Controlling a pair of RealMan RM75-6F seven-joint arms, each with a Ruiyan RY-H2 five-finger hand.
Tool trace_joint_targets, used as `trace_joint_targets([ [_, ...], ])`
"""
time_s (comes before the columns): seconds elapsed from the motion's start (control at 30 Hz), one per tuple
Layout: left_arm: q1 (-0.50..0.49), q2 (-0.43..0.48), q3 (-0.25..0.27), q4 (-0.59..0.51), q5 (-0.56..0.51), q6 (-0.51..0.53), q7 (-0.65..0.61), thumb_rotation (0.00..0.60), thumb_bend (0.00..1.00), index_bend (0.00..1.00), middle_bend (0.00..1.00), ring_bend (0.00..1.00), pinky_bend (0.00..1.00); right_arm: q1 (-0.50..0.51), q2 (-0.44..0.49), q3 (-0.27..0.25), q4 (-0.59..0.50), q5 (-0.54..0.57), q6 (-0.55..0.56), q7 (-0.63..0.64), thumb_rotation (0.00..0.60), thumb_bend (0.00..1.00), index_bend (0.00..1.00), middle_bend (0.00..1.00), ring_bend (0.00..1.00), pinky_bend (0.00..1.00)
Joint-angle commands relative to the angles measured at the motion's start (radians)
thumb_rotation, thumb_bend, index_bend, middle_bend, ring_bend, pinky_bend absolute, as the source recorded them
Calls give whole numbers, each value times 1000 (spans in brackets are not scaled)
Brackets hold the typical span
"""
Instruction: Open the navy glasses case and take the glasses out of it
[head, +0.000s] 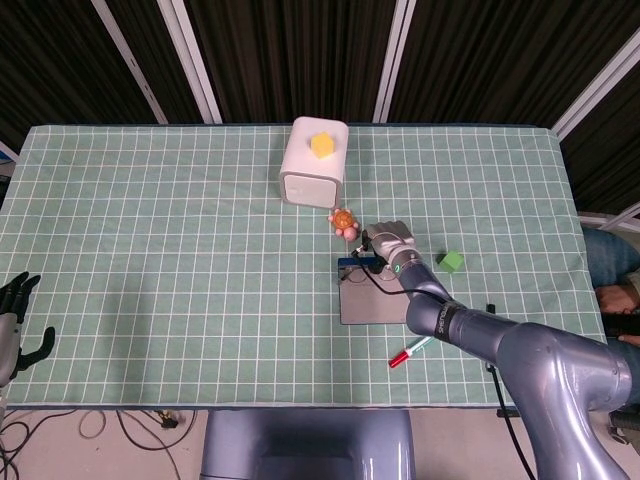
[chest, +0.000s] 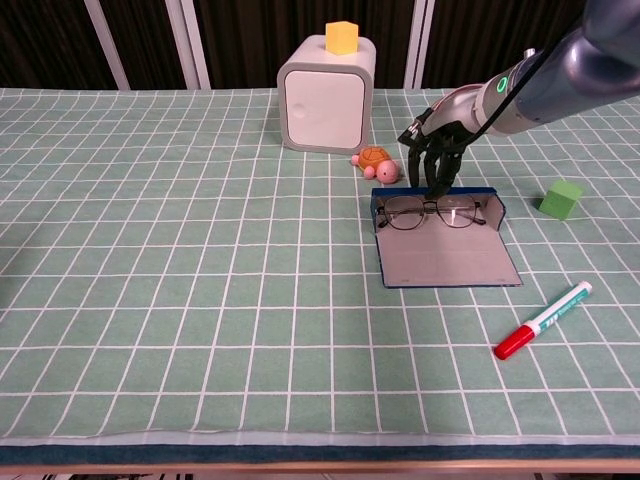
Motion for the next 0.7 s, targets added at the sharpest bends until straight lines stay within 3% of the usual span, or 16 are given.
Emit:
trace_joint_targets([
  [0.03,0,0,0,0,0,1,0,600,442,52,0,0,0,-2,0,0,1,-1,-3,5,600,394,403,457,394,229],
  [0.7,-1,2,-1,-1,-5,-2,0,600,443,52,0,0,0,-5,-16,-9,25,-19,-16,32,600,393,448,492,415,229],
])
